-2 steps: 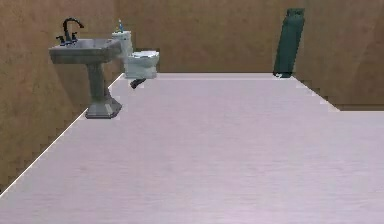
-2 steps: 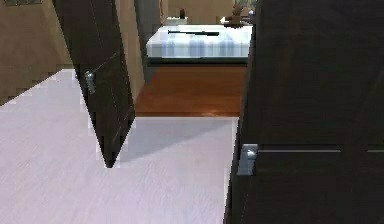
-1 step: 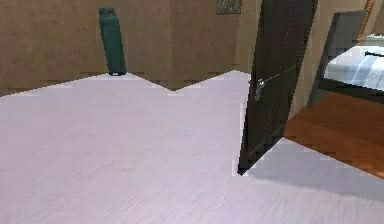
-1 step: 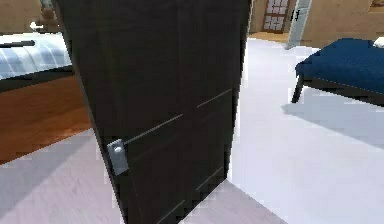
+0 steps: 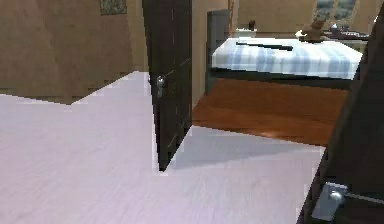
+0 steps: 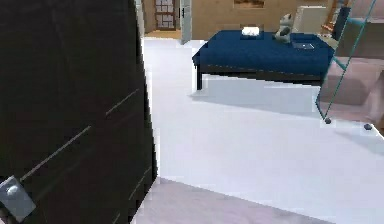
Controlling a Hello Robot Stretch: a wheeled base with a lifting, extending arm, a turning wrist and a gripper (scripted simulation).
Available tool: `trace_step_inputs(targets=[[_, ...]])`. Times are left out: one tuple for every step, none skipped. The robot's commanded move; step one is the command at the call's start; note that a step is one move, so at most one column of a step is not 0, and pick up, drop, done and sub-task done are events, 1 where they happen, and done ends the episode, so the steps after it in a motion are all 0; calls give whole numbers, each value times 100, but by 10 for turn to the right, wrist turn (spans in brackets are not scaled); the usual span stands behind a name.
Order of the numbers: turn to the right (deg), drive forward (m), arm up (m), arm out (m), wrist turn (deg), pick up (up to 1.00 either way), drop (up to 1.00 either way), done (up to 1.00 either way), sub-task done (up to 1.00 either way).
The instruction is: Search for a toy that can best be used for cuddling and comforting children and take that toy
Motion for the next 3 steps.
trace_step_inputs(targets=[[0, 65, 0, 0, 0, 0, 0, 0, 0], [360, 0, 0, 0, 0, 0, 0, 0, 0], [0, 100, 0, 0, 0, 0, 0, 0, 0]])
